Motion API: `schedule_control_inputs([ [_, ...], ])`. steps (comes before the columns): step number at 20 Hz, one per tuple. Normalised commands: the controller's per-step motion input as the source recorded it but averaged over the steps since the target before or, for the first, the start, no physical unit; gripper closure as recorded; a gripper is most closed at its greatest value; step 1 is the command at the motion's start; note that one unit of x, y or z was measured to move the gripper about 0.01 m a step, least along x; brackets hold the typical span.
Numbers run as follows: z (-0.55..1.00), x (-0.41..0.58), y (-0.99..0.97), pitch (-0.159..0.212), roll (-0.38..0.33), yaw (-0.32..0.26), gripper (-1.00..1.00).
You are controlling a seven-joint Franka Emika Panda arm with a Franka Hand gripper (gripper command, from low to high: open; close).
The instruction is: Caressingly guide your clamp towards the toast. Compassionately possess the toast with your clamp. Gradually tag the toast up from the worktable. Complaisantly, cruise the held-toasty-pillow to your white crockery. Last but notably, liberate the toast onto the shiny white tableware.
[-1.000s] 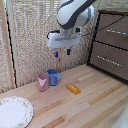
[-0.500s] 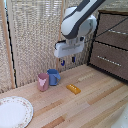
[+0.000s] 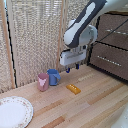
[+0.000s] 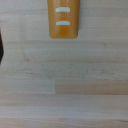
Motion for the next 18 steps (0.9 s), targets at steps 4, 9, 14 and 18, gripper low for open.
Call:
schedule_control_inputs([
  [4, -0.53, -0.05, 0.0, 0.006, -0.101, -0.016, -1.0],
  [9, -0.49, 0.01, -0.01, -0.018, -0.105, 0.002, -1.0],
  [14, -0.36, 0.011, -0.08, -0.008, -0.059, 0.023, -1.0],
  [18, -0.19, 0.0, -0.06, 0.0, -0.031, 0.027, 1.0],
])
